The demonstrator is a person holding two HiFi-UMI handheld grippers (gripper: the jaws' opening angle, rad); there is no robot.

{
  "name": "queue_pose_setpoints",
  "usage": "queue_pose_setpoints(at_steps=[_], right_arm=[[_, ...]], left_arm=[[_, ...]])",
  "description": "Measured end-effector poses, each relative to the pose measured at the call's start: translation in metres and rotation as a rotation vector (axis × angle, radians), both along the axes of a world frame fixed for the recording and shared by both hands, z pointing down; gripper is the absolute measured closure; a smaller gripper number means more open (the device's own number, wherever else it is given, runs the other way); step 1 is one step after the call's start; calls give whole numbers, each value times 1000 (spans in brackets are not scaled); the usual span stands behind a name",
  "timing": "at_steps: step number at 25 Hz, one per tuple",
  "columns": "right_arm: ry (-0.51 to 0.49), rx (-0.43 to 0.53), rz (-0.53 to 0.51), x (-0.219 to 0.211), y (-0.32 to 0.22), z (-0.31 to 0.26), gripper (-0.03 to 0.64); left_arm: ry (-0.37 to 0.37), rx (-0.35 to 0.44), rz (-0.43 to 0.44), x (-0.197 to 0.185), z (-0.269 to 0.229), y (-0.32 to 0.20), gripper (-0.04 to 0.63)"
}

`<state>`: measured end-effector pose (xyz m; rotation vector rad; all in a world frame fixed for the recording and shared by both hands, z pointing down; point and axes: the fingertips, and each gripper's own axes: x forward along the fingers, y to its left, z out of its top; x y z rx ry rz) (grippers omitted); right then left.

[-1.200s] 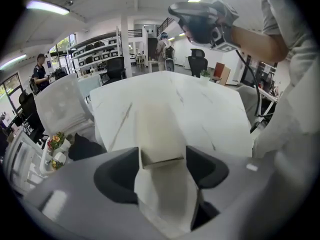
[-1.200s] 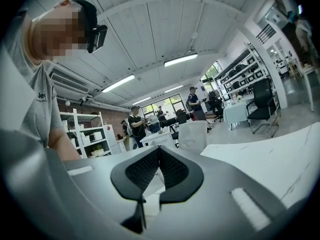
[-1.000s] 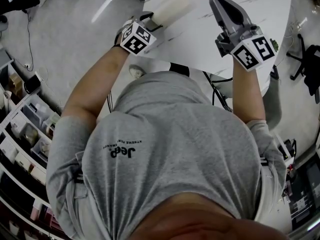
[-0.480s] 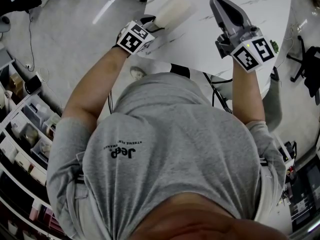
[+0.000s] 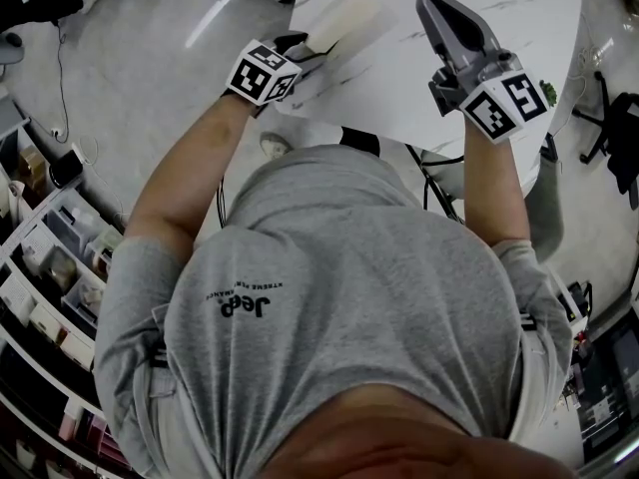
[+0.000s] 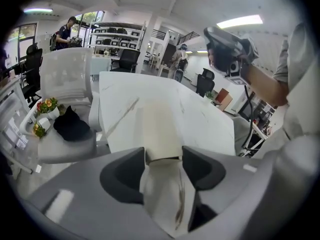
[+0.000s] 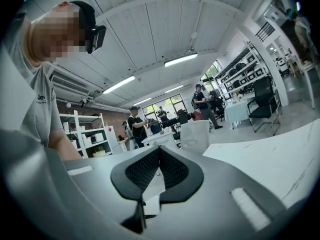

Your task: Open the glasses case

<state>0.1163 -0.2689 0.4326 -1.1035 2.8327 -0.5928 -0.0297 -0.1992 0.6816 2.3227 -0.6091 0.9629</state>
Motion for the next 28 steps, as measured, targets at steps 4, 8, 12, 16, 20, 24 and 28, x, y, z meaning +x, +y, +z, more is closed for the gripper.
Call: queue_pose_setpoints(at_steps=[4, 8, 12, 16, 20, 24, 28], right_arm=[[-6, 0, 1, -2, -2, -3, 613], [-13, 5, -1, -4, -5, -5, 612], [-13, 6, -4, -6, -5, -6, 612], [-13, 5, -5, -8, -5, -6, 612], [-13, 5, -3, -7, -6, -5, 613], [-12, 8, -3, -7, -7, -5, 612], [-9, 9, 1, -7, -7, -6, 613]], left_arm=[[3, 15, -1, -4, -5, -3, 308], [16, 37, -13, -7, -11, -7, 329], [16, 98, 7, -7, -18, -7, 380], [4, 158, 11, -13, -23, -11, 428], [-32, 203, -37, -25, -24, -21, 490], [-62, 215, -66, -34, -20, -29, 516], [-77, 212, -86, -41, -18, -34, 525]])
